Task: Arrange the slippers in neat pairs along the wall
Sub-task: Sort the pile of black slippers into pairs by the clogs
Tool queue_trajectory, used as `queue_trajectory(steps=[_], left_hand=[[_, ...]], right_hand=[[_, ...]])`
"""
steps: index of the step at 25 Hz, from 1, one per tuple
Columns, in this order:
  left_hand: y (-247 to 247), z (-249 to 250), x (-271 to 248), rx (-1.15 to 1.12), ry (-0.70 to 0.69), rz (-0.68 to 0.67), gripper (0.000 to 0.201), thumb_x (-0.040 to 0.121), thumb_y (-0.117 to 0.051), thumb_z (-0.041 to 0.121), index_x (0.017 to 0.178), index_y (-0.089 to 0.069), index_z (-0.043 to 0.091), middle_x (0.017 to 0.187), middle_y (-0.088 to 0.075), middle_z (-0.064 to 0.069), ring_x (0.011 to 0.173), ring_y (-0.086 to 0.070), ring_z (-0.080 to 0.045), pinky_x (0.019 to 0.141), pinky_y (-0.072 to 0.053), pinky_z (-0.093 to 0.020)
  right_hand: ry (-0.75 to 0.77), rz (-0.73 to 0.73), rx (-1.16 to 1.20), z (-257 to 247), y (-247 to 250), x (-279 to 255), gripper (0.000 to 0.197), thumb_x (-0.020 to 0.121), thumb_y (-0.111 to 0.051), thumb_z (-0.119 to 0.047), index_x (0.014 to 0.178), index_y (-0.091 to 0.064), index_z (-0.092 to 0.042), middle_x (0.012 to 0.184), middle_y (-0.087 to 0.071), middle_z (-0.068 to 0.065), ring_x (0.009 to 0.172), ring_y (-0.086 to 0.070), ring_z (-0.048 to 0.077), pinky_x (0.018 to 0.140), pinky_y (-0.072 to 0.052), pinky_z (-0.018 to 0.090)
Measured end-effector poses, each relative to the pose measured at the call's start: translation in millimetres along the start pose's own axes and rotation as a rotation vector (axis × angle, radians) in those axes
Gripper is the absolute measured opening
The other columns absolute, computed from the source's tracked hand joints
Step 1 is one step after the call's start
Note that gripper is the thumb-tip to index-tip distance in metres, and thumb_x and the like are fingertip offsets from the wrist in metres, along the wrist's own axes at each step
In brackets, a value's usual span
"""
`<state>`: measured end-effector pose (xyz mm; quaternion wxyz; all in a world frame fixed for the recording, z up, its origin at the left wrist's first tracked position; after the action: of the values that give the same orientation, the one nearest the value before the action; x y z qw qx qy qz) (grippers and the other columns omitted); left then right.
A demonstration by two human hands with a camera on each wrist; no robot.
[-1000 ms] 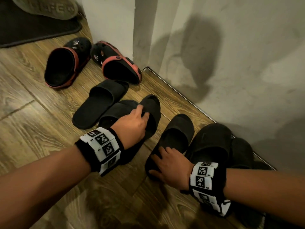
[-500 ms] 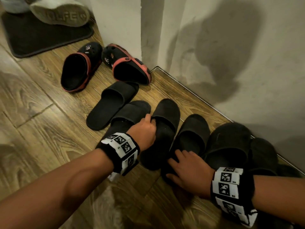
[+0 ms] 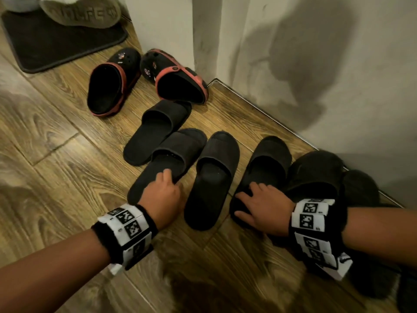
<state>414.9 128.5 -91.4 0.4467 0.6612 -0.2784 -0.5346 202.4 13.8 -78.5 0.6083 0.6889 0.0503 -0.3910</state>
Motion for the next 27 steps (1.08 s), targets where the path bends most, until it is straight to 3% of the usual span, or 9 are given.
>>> queue_trajectory(steps=[3,6,9,12,15,18,23,27], left_hand=[[-5.7,-14.3,-0.4,-0.046,-0.013,0.010,0.050,0.089,-0.049,0.040,0.136,-0.044,0.021,0.135,-0.039,-0.020,0.117,-0.045,-0.038,0.094,-0.045,-0.044],[-5.8,-15.5,14.7,-0.208,-0.152,-0.050,0.066,0.088,-0.053,0.045,0.148,-0.029,0.029,0.154,-0.025,-0.012,0.134,-0.033,-0.036,0.110,-0.037,-0.046],[-1.4,-6.6,32.3,-0.354,-0.219,-0.052,0.068,0.091,-0.055,0.037,0.150,-0.026,0.023,0.158,-0.022,-0.008,0.142,-0.026,-0.032,0.118,-0.028,-0.042],[4.5,1.8,41.9,-0.451,-0.256,-0.025,0.058,0.092,-0.055,0.034,0.146,-0.035,0.024,0.156,-0.024,-0.010,0.141,-0.031,-0.032,0.116,-0.031,-0.038],[9.9,6.7,45.6,-0.519,-0.307,0.033,0.048,0.088,-0.058,0.038,0.134,-0.047,0.029,0.148,-0.032,-0.008,0.128,-0.049,-0.029,0.107,-0.042,-0.035],[9.2,12.4,53.2,-0.395,-0.340,0.031,0.062,0.087,-0.056,0.043,0.144,-0.037,0.027,0.151,-0.028,-0.009,0.133,-0.040,-0.030,0.112,-0.037,-0.038],[9.2,25.6,65.4,-0.316,-0.354,0.039,0.076,0.088,-0.052,0.047,0.152,-0.021,0.021,0.155,-0.025,-0.005,0.134,-0.035,-0.028,0.112,-0.035,-0.038],[16.5,43.0,75.3,-0.280,-0.415,0.025,0.078,0.089,-0.052,0.047,0.153,-0.016,0.020,0.157,-0.022,-0.007,0.137,-0.033,-0.028,0.112,-0.034,-0.039]], right_hand=[[0.002,-0.055,0.038,1.4,3.4,0.5,0.058,0.095,-0.032,-0.057,0.141,-0.035,-0.022,0.127,-0.046,0.016,0.111,-0.051,0.034,0.094,-0.041,0.042],[-0.008,-0.106,0.072,2.7,5.4,-3.3,0.059,0.095,-0.033,-0.057,0.142,-0.037,-0.021,0.130,-0.045,0.016,0.114,-0.051,0.034,0.097,-0.041,0.042],[-0.046,0.039,0.075,9.9,14.2,-7.7,0.055,0.094,-0.034,-0.057,0.127,-0.053,-0.019,0.121,-0.050,0.012,0.109,-0.051,0.030,0.092,-0.041,0.042],[-0.195,0.240,-0.034,35.4,35.0,-11.1,0.051,0.093,-0.033,-0.056,0.114,-0.064,-0.022,0.115,-0.049,0.011,0.106,-0.047,0.029,0.090,-0.039,0.042],[-0.335,0.164,-0.087,60.5,42.2,-8.4,0.053,0.093,-0.031,-0.057,0.120,-0.062,-0.023,0.124,-0.048,0.015,0.118,-0.044,0.032,0.101,-0.035,0.043],[-0.382,0.136,-0.064,70.1,42.3,-7.4,0.060,0.093,-0.031,-0.059,0.120,-0.060,-0.014,0.123,-0.053,0.016,0.118,-0.048,0.033,0.101,-0.035,0.043],[-0.396,0.239,-0.033,82.3,53.7,-26.6,0.065,0.089,-0.025,-0.061,0.116,-0.059,-0.014,0.111,-0.055,0.013,0.106,-0.053,0.032,0.092,-0.040,0.043],[-0.410,0.272,0.097,99.0,49.9,-45.6,0.061,0.092,-0.034,-0.056,0.128,-0.053,-0.011,0.114,-0.052,0.013,0.108,-0.053,0.032,0.094,-0.042,0.042]])
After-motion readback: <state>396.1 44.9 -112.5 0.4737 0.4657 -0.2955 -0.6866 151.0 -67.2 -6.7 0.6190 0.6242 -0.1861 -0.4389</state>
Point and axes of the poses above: each hand's wrist, its own x-axis towards the middle knuckle, its own y-axis out of the back of the hand, z = x × y, the point moved 2 cm from there along x, towards the middle knuckle
